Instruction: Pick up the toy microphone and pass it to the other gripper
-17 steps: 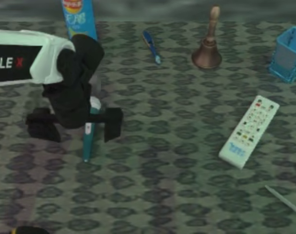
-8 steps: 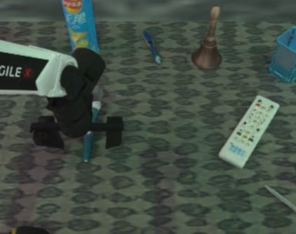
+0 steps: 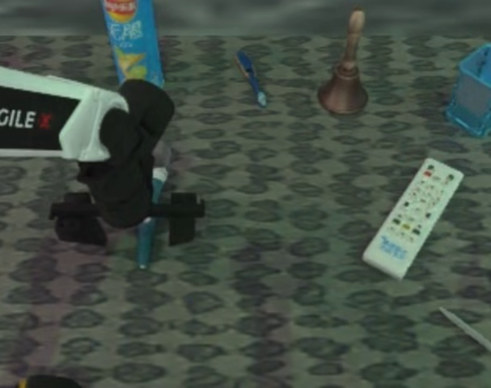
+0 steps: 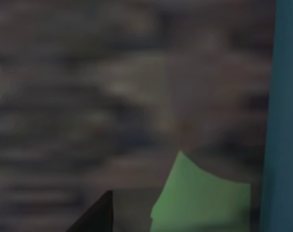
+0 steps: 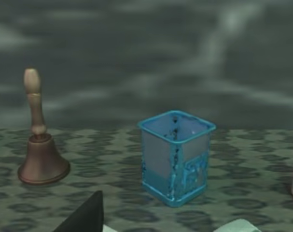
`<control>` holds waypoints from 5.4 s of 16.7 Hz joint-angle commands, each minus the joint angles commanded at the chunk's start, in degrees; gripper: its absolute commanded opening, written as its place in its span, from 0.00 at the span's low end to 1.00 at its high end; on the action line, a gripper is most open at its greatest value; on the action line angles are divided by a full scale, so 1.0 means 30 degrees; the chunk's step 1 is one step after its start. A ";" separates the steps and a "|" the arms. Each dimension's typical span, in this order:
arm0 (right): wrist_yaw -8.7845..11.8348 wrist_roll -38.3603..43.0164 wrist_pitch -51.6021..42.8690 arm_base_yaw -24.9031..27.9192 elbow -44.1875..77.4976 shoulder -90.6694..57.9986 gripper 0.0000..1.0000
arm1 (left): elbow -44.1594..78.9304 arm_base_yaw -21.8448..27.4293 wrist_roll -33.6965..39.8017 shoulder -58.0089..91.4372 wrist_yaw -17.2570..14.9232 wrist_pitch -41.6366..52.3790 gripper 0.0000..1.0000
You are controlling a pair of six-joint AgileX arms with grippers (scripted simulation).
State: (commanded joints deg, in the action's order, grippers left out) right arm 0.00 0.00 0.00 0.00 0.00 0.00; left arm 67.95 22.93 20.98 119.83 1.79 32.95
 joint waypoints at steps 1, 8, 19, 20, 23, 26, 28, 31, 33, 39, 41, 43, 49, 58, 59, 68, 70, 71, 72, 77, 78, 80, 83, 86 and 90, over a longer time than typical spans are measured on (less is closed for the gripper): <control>0.0000 0.0000 0.0000 0.0000 0.0000 0.0000 1.00 | 0.0000 0.0000 0.0000 0.0000 0.0000 0.0000 0.32; 0.0000 0.0000 0.0000 0.0000 0.0000 0.0000 1.00 | 0.0000 0.0000 0.0000 0.0000 0.0000 0.0000 0.00; 0.0000 0.0000 0.0000 0.0000 0.0000 0.0000 1.00 | -0.0023 0.0034 -0.0905 -0.1723 -0.0403 -0.1349 0.00; 0.0000 0.0000 0.0000 0.0000 0.0000 0.0000 1.00 | -0.0241 0.0021 -0.1163 -0.1911 -0.0758 -0.2318 0.00; 0.0000 0.0000 0.0000 0.0000 0.0000 0.0000 1.00 | -0.1220 -0.0056 -0.2132 -0.2574 -0.2146 -0.6359 0.00; 0.0000 0.0000 0.0000 0.0000 0.0000 0.0000 1.00 | -0.2662 -0.0178 -0.3313 -0.3454 -0.3841 -1.1787 0.00; 0.0000 0.0000 0.0000 0.0000 0.0000 0.0000 1.00 | -0.3776 -0.0291 -0.4156 -0.4237 -0.5023 -1.5640 0.00; 0.0000 0.0000 0.0000 0.0000 0.0000 0.0000 1.00 | -0.5388 -0.0498 -0.5400 -0.5700 -0.6708 -2.0867 0.00; 0.0000 0.0000 0.0000 0.0000 0.0000 0.0000 1.00 | -0.6238 -0.0628 -0.6149 -0.6724 -0.7667 -2.3538 0.00; 0.0000 0.0000 0.0000 0.0000 0.0000 0.0000 1.00 | -0.7253 -0.0818 -0.7326 -0.8459 -0.9091 -2.6928 0.00; 0.0000 0.0000 0.0000 0.0000 0.0000 0.0000 1.00 | -0.7253 -0.0818 -0.7326 -0.8459 -0.9091 -2.6928 0.00; 0.0000 0.0000 0.0000 0.0000 0.0000 0.0000 1.00 | -0.7160 -0.0716 -0.7330 -0.8395 -0.9044 -2.6885 0.00; 0.0000 0.0000 0.0000 0.0000 0.0000 0.0000 1.00 | -0.8034 0.1689 -0.7021 -0.9127 -0.6453 -2.7999 0.00; 0.0000 0.0000 0.0000 0.0000 0.0000 0.0000 1.00 | -0.8882 0.4169 -0.6619 -0.9898 -0.3731 -2.9141 0.00; 0.0000 0.0000 0.0000 0.0000 0.0000 0.0000 1.00 | -0.8897 0.4184 -0.6614 -0.9917 -0.3719 -2.9150 0.00; 0.0279 -0.0022 0.0288 0.0438 0.0496 -0.0663 1.00 | -0.8957 0.4246 -0.6594 -0.9992 -0.3671 -2.9189 0.00; 0.0755 -0.0075 0.0861 0.1232 0.1483 -0.2114 1.00 | -0.8957 0.4246 -0.6594 -0.9992 -0.3671 -2.9189 0.00; 0.1039 -0.0114 0.1241 0.1723 0.2133 -0.3139 1.00 | -0.8957 0.4246 -0.6594 -0.9992 -0.3671 -2.9189 0.00; 0.1343 -0.0161 0.1672 0.2260 0.2866 -0.4321 1.00 | -0.8957 0.4246 -0.6594 -0.9992 -0.3671 -2.9189 0.00; 0.3084 -0.0498 0.4362 0.5405 0.7381 -1.1657 1.00 | -0.8957 0.4246 -0.6594 -0.9992 -0.3671 -2.9189 0.00; 0.3449 -0.0579 0.4936 0.6064 0.8336 -1.3222 1.00 | -0.8957 0.4246 -0.6594 -0.9992 -0.3671 -2.9189 0.00; 0.4154 -0.0740 0.6025 0.7327 1.0149 -1.6237 1.00 | -0.8957 0.4246 -0.6594 -0.9992 -0.3671 -2.9189 0.00; 0.5056 -0.0954 0.7365 0.8925 1.2392 -2.0075 1.00 | -0.8957 0.4246 -0.6594 -0.9992 -0.3671 -2.9189 0.00; 0.5672 -0.1093 0.8211 0.9998 1.3831 -2.2554 1.00 | -0.8957 0.4246 -0.6594 -0.9992 -0.3671 -2.9189 0.00; 0.5862 -0.1132 0.8452 1.0323 1.4247 -2.3246 1.00 | -0.8957 0.4246 -0.6594 -0.9992 -0.3671 -2.9189 0.00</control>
State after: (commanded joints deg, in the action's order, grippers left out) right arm 17.59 -3.40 25.36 30.97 42.74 -69.74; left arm 41.08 35.67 1.19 89.85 -9.22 -54.62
